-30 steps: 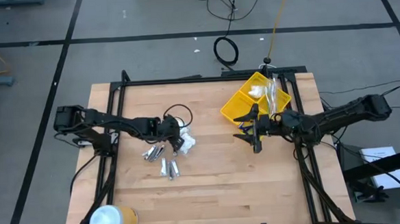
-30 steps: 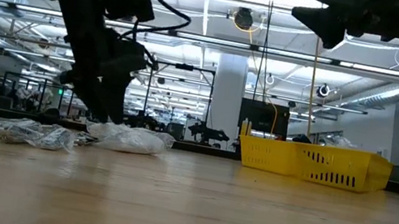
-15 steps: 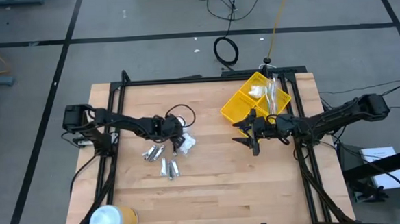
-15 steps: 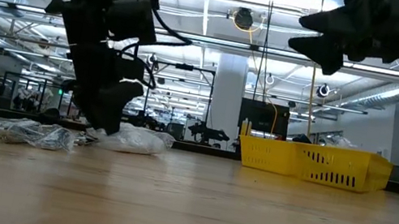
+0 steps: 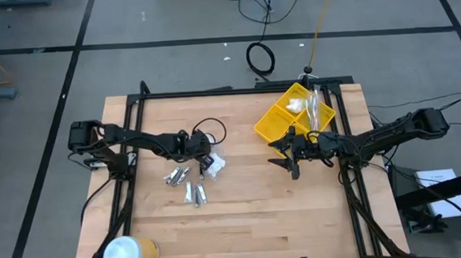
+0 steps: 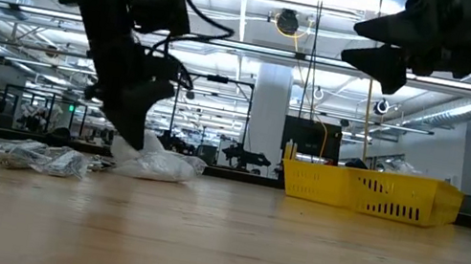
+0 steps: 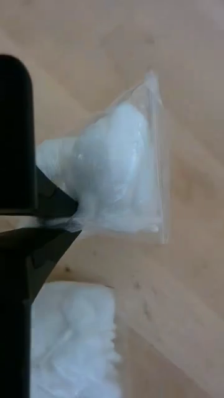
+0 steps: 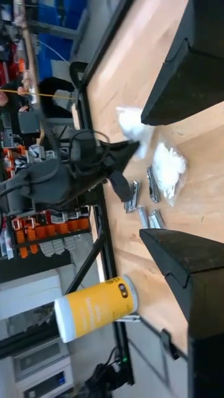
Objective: Pick & Place Travel size toiletries
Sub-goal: Put the cotton pack into the top left yellow bin
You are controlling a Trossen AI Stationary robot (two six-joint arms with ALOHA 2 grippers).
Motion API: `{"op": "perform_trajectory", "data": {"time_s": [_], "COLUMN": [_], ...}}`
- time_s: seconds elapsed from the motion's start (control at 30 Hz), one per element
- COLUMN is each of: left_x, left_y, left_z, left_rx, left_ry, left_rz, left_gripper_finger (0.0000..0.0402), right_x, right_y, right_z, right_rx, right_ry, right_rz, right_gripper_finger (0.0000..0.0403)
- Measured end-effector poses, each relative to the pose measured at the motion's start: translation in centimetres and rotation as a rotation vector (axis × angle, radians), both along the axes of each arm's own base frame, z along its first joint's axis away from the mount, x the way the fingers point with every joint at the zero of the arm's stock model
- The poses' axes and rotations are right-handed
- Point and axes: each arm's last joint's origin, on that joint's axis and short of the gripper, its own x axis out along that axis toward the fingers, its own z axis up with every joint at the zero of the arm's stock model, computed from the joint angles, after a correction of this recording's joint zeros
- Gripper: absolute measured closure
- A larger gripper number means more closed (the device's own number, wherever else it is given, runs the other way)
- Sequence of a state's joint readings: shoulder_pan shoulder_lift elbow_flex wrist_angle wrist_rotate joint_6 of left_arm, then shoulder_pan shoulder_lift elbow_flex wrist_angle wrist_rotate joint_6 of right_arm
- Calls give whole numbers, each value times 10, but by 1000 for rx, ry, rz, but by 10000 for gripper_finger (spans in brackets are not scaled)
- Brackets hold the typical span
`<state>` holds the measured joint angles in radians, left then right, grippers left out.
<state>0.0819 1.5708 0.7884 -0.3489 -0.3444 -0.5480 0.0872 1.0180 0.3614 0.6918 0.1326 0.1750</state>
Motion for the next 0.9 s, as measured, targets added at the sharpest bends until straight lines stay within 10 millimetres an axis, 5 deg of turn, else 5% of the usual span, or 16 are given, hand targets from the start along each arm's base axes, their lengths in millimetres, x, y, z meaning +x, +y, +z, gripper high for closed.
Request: {"op": "perform_trajectory", "data": {"time_s": [0.2,0.57,0.9], "left_x": [12,43,45], "left_y": [-9,-64,-75], "left_z": [29,67,74], "left_rx": [197,650,701], "left_ry": [-78,-259,-329], "left_rz": [-82,-638,-692], "left_gripper_finger": [397,399,400], "right_x": [0,0,28], "right_y": [0,-1,-5], "right_z": [0,0,-2], "right_rx": [82,180,204], "right_ry": [-4,-15,-74], "right_rz": [-4,-38,-77], "right_gripper_finger": [133,133,133]}}
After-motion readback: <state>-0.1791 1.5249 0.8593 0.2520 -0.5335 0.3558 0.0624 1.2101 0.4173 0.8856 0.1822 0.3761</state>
